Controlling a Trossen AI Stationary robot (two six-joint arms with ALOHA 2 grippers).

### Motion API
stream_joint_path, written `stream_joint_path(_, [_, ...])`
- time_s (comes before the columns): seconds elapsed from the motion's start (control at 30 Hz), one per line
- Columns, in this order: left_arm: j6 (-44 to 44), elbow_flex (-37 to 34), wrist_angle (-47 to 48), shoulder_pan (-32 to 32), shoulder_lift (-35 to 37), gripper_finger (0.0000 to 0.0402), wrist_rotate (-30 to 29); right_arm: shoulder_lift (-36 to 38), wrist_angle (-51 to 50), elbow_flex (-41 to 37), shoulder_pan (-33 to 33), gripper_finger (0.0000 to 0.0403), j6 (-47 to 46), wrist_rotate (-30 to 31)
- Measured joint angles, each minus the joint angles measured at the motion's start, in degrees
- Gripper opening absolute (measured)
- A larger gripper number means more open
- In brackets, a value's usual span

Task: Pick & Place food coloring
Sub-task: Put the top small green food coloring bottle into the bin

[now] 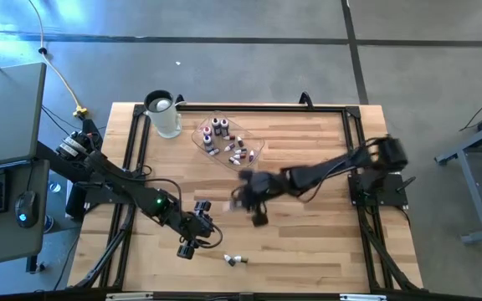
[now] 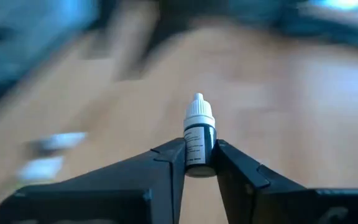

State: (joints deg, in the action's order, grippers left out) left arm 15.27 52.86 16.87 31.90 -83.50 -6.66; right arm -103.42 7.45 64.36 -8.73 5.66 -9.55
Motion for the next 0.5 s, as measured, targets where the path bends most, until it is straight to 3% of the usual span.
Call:
stream_joint_path(0.1, [-0.2, 0.0, 0.0, 0.0, 0.0, 0.0192, 0.0, 5.9, -4.8, 0.1, 2.6, 0.0074, 2.6, 15.4])
stream_joint_path(0.2, [-1.9, 0.0, -0.2, 0.0, 0.0, 0.0192, -0.9, 9.0, -6.1, 0.1, 6.3, 0.0075, 3.6, 23.2])
stream_joint_path(0.5, [-3.0, 0.0, -0.7, 0.0, 0.0, 0.0192, -4.4, 6.8, -9.0, 0.0, 21.0, 0.0075, 3.6, 19.2])
